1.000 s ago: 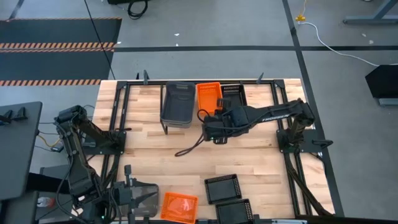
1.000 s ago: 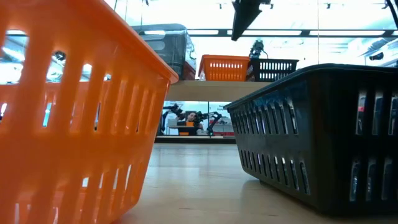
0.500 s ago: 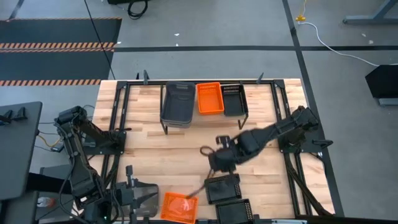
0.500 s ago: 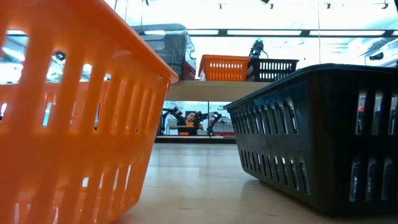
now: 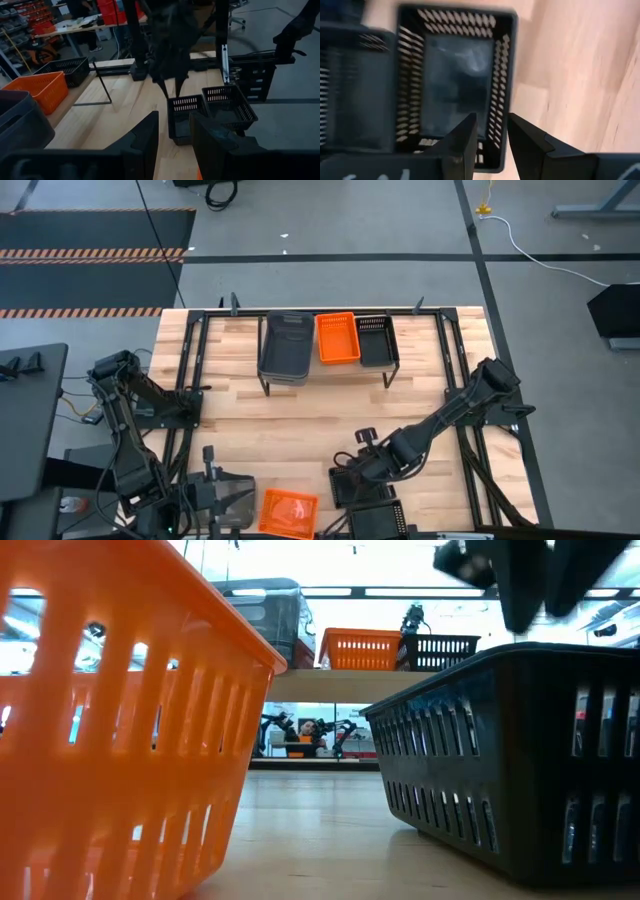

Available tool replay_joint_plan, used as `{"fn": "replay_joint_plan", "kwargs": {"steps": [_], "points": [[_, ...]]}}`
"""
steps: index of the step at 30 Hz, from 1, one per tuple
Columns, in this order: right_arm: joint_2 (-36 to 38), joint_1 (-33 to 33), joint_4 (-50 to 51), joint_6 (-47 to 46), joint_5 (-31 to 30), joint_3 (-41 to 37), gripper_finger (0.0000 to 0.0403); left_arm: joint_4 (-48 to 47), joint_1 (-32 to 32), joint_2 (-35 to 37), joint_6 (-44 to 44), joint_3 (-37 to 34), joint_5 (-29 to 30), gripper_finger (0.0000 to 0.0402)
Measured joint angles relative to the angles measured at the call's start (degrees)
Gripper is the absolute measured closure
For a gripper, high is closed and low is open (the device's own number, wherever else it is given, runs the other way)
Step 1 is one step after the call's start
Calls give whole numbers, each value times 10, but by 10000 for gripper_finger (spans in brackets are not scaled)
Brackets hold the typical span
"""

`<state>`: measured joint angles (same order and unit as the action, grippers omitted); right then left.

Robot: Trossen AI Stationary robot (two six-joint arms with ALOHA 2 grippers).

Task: Stack baskets on shelf by color
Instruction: Stack the top black bin on the black bin on the shelf

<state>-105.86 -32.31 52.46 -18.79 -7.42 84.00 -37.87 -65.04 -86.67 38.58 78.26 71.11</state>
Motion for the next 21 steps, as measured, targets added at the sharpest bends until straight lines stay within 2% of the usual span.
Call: {"fn": "replay_joint_plan", "kwargs": {"steps": [9,18,21], "points": [[0,13,-80,-10,1,-71,289,0,0,0,10,0,0,285],[0,40,-99,2,-5,-116,289,0,0,0,10,0,0,285],[0,50,-91,6,-49,-125,289,0,0,0,10,0,0,285]]}}
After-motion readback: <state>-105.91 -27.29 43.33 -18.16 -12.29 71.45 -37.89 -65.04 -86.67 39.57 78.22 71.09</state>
